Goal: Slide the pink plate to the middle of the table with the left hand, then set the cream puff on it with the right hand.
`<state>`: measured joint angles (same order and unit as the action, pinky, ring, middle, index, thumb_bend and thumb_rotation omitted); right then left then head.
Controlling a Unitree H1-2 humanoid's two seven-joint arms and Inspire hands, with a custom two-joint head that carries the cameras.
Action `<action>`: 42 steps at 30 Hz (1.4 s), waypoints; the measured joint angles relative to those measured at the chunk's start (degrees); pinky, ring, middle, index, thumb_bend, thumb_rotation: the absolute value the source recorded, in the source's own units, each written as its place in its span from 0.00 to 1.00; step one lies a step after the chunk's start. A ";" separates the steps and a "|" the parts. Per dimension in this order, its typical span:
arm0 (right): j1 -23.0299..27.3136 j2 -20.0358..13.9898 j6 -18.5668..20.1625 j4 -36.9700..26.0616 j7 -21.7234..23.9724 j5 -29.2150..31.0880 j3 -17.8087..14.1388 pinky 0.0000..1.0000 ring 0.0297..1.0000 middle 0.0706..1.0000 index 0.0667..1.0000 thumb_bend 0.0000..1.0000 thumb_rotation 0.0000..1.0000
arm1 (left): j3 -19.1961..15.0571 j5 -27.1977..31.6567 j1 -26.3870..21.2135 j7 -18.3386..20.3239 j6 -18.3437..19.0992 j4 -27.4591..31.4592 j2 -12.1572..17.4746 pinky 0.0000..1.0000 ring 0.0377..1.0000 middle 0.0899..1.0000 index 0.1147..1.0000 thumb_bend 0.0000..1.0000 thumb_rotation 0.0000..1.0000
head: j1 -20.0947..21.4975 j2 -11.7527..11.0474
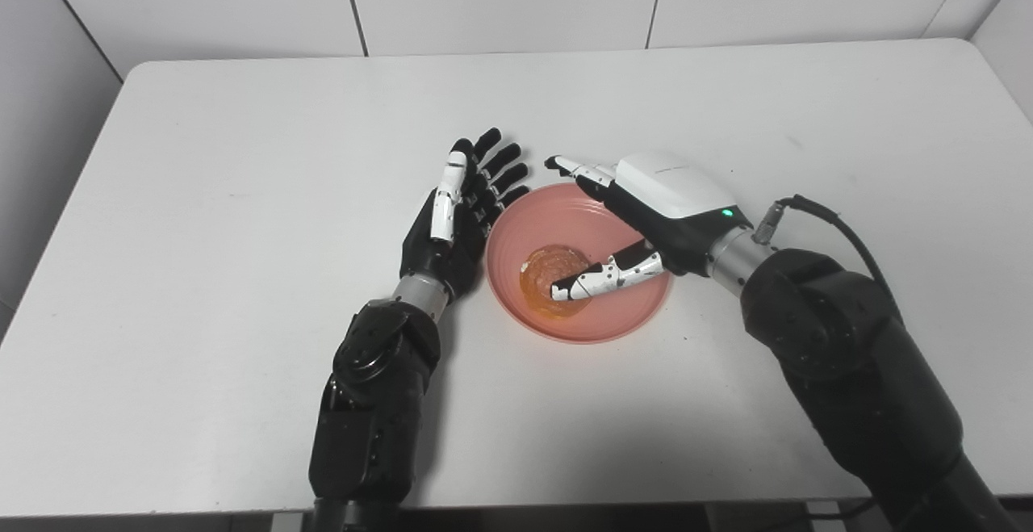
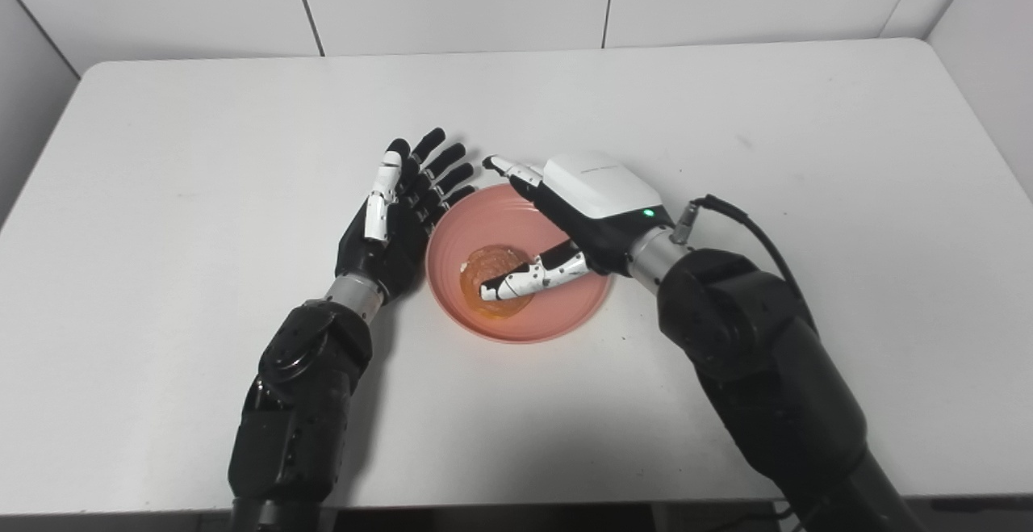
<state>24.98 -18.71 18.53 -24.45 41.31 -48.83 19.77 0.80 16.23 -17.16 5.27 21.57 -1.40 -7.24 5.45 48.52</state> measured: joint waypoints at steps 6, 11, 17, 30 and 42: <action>1.11 -0.79 3.07 -2.92 4.52 -0.11 -1.66 0.68 0.83 0.90 0.95 1.00 0.70 | -0.61 0.53 0.00 0.00 0.38 0.31 0.00 0.89 0.90 0.91 0.91 0.44 1.00 | -0.18 -0.26; 1.74 -0.60 3.73 -3.93 2.82 1.42 -4.65 0.71 0.83 0.88 0.92 1.00 0.79 | -1.38 1.07 0.00 0.00 0.44 0.77 0.06 0.89 0.90 0.91 0.91 0.42 1.00 | -0.61 -0.61; -1.15 3.26 1.03 -0.09 -10.85 7.04 -10.38 0.78 0.89 0.94 0.96 0.92 0.95 | -1.63 -1.59 1.01 -0.98 -0.54 3.16 0.96 0.95 0.94 0.95 0.97 0.44 1.00 | -1.32 -0.88; -11.63 11.72 -3.81 6.16 -30.84 19.16 -16.29 0.96 1.00 1.00 1.00 0.72 1.00 | 1.49 -14.34 6.76 -2.52 -12.76 7.00 6.71 1.00 1.00 1.00 1.00 0.50 1.00 | -2.11 -1.05; -20.30 14.59 -8.89 11.14 -38.25 27.96 -17.18 0.98 1.00 1.00 1.00 0.52 1.00 | 4.20 -21.75 14.36 -3.07 -23.12 6.68 8.87 1.00 1.00 1.00 1.00 0.47 1.00 | -1.58 -1.14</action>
<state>4.68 -4.11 9.64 -13.31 3.06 -20.87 2.59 5.00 -5.52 -2.80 2.20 -1.55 5.28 1.64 3.87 47.37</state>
